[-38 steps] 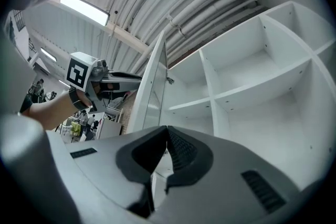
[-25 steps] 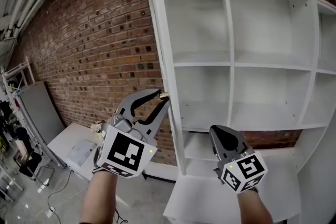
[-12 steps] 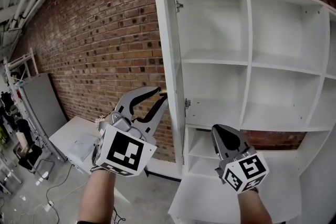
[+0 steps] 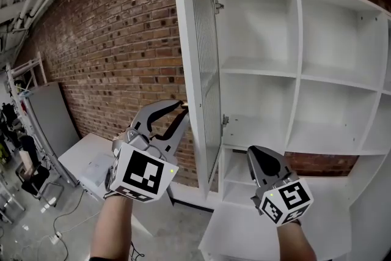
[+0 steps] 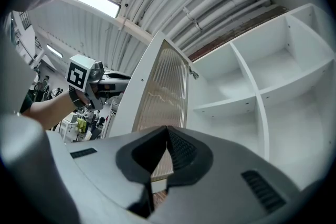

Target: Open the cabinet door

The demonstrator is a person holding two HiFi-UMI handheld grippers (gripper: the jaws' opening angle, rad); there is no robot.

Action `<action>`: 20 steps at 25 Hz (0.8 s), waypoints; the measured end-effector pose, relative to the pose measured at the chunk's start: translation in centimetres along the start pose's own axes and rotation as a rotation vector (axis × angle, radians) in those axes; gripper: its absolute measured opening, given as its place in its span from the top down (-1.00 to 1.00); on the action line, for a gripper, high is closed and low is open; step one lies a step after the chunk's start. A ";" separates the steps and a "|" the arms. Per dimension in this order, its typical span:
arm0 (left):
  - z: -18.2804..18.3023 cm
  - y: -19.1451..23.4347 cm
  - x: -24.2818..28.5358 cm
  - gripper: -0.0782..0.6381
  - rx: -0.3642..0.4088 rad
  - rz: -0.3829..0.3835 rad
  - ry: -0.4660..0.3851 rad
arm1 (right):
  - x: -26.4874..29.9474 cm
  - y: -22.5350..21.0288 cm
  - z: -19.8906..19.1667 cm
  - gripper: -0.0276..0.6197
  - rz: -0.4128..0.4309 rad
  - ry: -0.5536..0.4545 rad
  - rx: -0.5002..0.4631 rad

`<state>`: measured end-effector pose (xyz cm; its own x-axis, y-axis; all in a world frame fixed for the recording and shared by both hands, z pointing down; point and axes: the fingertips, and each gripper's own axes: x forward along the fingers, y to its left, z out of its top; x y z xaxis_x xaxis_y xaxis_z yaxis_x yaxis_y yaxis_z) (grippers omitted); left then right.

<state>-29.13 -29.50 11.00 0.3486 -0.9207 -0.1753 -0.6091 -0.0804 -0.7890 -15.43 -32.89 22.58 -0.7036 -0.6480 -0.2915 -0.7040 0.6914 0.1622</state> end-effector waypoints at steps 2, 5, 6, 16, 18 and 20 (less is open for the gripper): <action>-0.5 0.3 -0.2 0.59 -0.006 0.007 0.003 | 0.2 0.3 -0.1 0.90 0.003 0.001 0.001; -1.1 0.7 -0.5 0.60 -0.015 0.023 0.011 | 0.5 0.7 -0.3 0.90 0.010 0.002 0.002; -1.4 0.8 -0.5 0.60 -0.018 0.029 0.014 | 0.6 0.8 -0.3 0.90 0.013 0.003 0.001; -2.7 1.9 -0.8 0.61 -0.047 0.084 0.034 | 1.0 1.4 -0.5 0.90 0.031 0.016 -0.002; -2.5 2.2 -1.1 0.62 -0.068 0.099 0.020 | 0.9 1.4 -0.6 0.90 0.031 0.019 -0.002; -2.2 2.6 -1.5 0.64 -0.102 0.112 0.005 | 0.9 1.3 -0.6 0.90 0.031 0.020 -0.003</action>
<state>-32.80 -29.20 10.51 0.2708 -0.9279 -0.2562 -0.7133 -0.0147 -0.7007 -17.02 -32.72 23.11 -0.7268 -0.6327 -0.2672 -0.6822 0.7102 0.1741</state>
